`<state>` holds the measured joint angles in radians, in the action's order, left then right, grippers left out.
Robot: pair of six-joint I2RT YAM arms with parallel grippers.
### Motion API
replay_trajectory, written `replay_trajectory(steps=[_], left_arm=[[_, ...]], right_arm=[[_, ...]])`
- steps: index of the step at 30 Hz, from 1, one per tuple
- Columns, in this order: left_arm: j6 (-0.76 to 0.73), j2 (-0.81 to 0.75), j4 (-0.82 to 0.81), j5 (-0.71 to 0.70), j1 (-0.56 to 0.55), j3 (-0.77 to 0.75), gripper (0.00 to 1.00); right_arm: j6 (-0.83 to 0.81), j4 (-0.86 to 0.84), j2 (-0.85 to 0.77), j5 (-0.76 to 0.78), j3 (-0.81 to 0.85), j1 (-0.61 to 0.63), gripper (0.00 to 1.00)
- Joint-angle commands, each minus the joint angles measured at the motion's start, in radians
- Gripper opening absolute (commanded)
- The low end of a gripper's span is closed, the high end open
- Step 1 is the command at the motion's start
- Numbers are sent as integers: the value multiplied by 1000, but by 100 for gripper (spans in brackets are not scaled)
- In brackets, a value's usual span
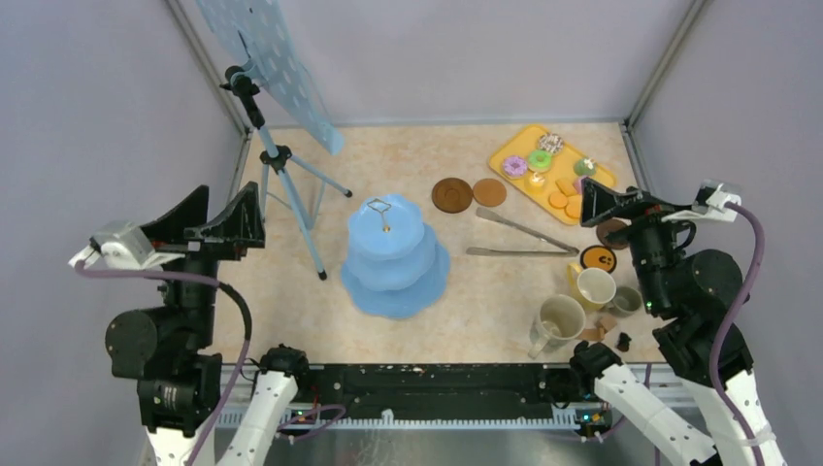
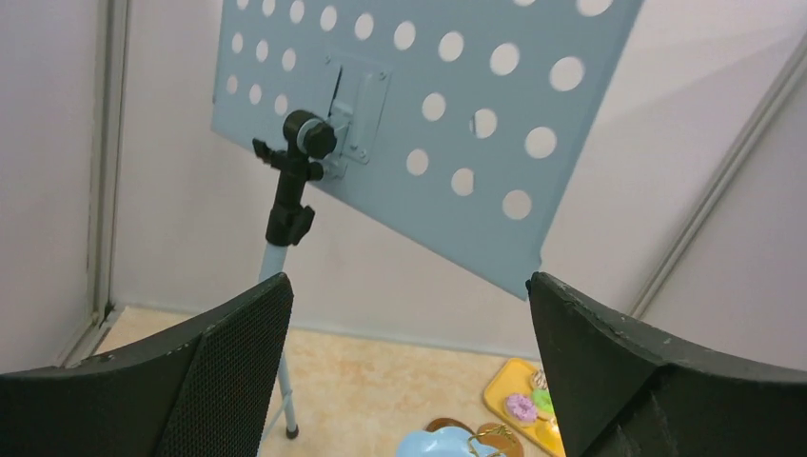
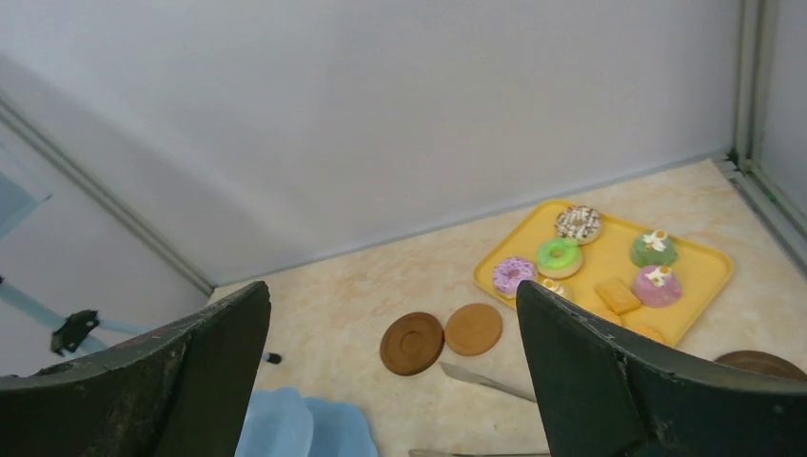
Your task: Serve the afternoon tea
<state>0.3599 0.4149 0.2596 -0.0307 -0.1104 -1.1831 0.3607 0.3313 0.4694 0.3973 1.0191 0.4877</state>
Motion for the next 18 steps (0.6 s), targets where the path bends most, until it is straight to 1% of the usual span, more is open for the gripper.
replay_trajectory(steps=[1, 4, 6, 9, 12, 13, 15, 18], left_arm=[[20, 77, 103, -38, 6, -38, 99], [12, 101, 162, -39, 6, -35, 99], [-1, 115, 194, -28, 6, -27, 99], [-24, 130, 242, -13, 6, -6, 99], [-46, 133, 281, 17, 6, 32, 99], [-52, 131, 291, 24, 6, 46, 99], [-59, 119, 308, 84, 6, 86, 99], [-68, 87, 302, 163, 5, 176, 99]], right_arm=[[-2, 129, 59, 148, 68, -11, 99], [-33, 207, 108, 193, 81, -11, 99], [-69, 235, 148, 187, 84, -11, 99], [-151, 249, 206, 83, 83, -10, 99], [-226, 271, 294, -76, 91, -11, 99], [-238, 282, 329, -104, 95, -11, 99], [-268, 296, 410, -140, 103, -11, 98], [-320, 318, 547, -167, 131, -11, 95]])
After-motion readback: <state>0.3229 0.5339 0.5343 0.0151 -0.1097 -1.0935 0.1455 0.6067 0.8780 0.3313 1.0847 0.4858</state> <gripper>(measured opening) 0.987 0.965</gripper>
